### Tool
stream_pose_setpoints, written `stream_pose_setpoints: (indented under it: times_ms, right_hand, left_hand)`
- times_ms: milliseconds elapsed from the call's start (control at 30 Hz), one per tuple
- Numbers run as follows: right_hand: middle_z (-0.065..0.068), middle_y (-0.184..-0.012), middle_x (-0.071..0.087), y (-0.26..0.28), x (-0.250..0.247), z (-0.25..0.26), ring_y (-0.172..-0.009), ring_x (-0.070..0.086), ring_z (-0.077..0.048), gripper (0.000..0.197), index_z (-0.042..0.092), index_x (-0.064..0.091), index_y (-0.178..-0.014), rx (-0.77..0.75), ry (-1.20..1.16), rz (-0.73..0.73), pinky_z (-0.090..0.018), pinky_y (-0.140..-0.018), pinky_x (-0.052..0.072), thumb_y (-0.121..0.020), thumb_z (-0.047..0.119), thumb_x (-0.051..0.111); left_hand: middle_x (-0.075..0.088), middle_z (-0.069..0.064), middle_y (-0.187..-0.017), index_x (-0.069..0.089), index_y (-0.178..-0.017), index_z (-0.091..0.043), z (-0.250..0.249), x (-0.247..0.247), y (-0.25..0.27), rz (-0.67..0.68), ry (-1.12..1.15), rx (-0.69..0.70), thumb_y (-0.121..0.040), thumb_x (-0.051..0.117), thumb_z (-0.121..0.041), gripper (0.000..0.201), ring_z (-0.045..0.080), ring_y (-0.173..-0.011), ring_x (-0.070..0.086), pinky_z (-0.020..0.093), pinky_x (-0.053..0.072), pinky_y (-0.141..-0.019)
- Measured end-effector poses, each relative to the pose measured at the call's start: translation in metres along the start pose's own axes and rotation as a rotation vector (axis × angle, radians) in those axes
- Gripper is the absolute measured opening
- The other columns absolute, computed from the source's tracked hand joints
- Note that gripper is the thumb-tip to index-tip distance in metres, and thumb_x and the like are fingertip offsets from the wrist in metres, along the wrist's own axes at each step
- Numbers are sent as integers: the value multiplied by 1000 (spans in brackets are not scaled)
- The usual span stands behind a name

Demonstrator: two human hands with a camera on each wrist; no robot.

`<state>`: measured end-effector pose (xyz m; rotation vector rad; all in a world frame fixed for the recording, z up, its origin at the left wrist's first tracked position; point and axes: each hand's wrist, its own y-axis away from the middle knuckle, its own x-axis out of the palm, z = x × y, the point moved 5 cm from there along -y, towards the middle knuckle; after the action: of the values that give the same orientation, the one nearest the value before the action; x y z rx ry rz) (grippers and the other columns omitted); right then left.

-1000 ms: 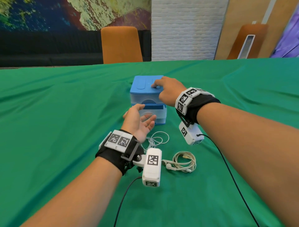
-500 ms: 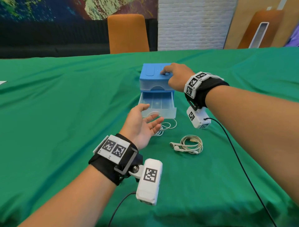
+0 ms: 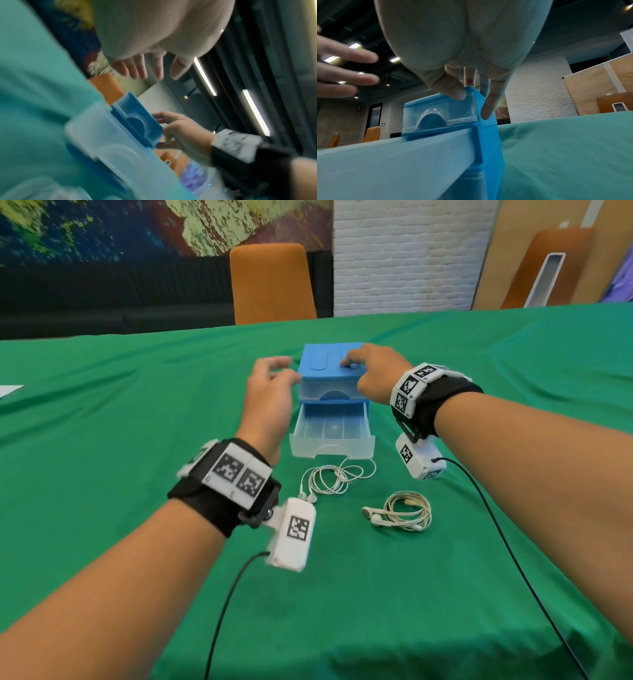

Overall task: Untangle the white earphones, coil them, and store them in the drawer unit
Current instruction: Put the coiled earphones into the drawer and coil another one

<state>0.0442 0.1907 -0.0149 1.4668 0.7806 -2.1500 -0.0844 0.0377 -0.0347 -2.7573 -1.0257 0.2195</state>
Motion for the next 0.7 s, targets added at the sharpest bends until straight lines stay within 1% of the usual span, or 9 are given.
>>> stream_pose_setpoints:
  times_ms: [100,167,233,333,467,533,600,667,700]
  right_hand:
    - [-5,-142,50,-1,0,-2,-125,51,-29,57,24,56,-137,-8,4,4,-37,-99,46,-86,0,48]
    - [-4,-141,50,-1,1,-4,-126,51,-28,57,25,55,-138,-15,5,15,-37,-102,44,-85,2,50]
    - [-4,-142,50,0,1,-6,-127,50,-28,58,26,54,-139,-20,16,22,-38,-104,44,-85,4,51]
    - [-5,-143,48,-1,1,-5,-127,51,-29,58,25,52,-141,-25,18,36,-40,-104,44,-86,4,51]
    - [-9,-141,45,2,-5,-2,-124,50,-29,55,22,51,-140,-47,33,69,-35,-99,43,-88,7,53]
    - [-7,-129,48,12,-15,-2,-115,52,-27,48,23,56,-129,-73,-27,-19,-35,-95,44,-84,7,54]
    - [-1,-108,56,30,-26,0,-101,57,-24,29,22,62,-108,-102,-71,-137,-35,-87,47,-82,10,55]
    - [1,-89,65,53,-27,-1,-88,61,-22,12,19,65,-89,-99,-71,-74,-31,-76,48,-84,12,56]
    - [1,-83,68,66,-21,-2,-82,63,-20,8,17,66,-85,-80,-49,58,-29,-72,49,-85,14,58]
  left_hand:
    - [49,2,-133,62,-118,-31,-9,21,-25,195,-477,312,-89,55,-36,30,23,-127,45,45,36,-110]
    - [38,2,-152,56,-134,-31,-1,33,-38,316,-808,418,-94,52,-39,41,27,-140,34,50,28,-115]
    - [22,0,-165,42,-150,-29,12,38,-47,418,-991,443,-100,49,-37,51,24,-150,21,53,22,-119]
    - [18,-2,-167,28,-157,-27,29,39,-55,474,-1008,467,-102,46,-33,58,21,-154,13,54,21,-121]
    - [24,0,-164,29,-156,-23,33,42,-52,418,-1017,534,-97,52,-24,63,22,-151,18,49,25,-120]
    - [28,1,-162,32,-155,-22,29,45,-51,394,-1015,549,-96,53,-21,63,22,-150,20,45,25,-121]
    - [32,0,-159,35,-153,-21,26,47,-53,389,-1003,543,-95,52,-20,60,22,-148,23,42,26,-120]
    - [35,-3,-156,37,-152,-22,25,47,-53,388,-1002,526,-95,51,-19,59,24,-145,27,43,30,-117]
    - [36,-4,-155,38,-151,-23,24,47,-53,387,-1006,517,-95,50,-19,58,24,-143,28,44,32,-116]
